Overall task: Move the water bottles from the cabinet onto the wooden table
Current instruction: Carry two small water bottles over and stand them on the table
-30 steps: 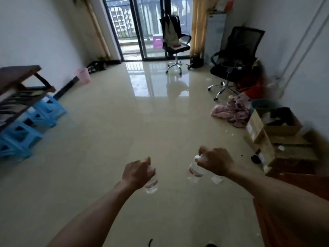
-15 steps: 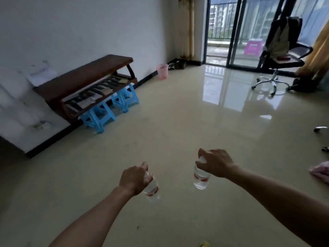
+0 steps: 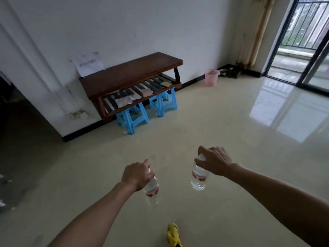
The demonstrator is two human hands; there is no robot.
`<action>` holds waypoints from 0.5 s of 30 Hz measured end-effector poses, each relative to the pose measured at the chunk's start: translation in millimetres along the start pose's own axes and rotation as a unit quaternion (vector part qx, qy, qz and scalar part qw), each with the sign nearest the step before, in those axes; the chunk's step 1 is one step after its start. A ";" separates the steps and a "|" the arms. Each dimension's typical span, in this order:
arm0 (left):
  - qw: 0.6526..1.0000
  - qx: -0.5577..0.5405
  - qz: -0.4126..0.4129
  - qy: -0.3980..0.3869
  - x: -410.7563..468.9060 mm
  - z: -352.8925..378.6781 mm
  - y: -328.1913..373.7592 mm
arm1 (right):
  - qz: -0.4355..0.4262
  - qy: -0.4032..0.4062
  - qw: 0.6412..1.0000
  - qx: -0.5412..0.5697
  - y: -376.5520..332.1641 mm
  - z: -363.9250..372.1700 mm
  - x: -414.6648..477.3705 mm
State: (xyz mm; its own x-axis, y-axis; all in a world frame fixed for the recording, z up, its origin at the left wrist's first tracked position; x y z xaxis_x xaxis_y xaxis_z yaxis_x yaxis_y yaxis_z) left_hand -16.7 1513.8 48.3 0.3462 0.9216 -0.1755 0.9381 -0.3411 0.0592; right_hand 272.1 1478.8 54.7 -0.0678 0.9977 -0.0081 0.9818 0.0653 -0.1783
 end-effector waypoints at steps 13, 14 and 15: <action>0.999 -0.025 -0.024 0.031 319.4 -113.8 -95.3 | 0.002 0.040 0.999 0.022 37.1 -49.8 344.2; 0.999 -0.030 -0.032 0.032 346.3 -116.8 -100.9 | -0.008 0.039 0.999 0.020 42.3 -49.2 374.0; 0.998 -0.033 -0.038 0.030 372.6 -118.9 -105.4 | -0.019 0.035 0.999 0.014 47.6 -47.9 403.1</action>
State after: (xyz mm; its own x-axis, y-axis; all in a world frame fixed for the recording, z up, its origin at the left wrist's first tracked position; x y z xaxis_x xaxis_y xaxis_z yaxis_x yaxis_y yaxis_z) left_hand 14.0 1915.1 93.6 0.2724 0.9543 -0.1229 0.9592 -0.2592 0.1132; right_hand 300.1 1885.0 90.0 -0.0911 0.9935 0.0678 0.9734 0.1032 -0.2043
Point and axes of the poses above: each hand's wrist, its own x-axis towards the middle knuckle, its own z-axis out of the palm, y = z × x, the point moved 1 cm from there along x, towards the middle knuckle, and after that the axes turned 1 degree about -y, right-handed, at the moved point
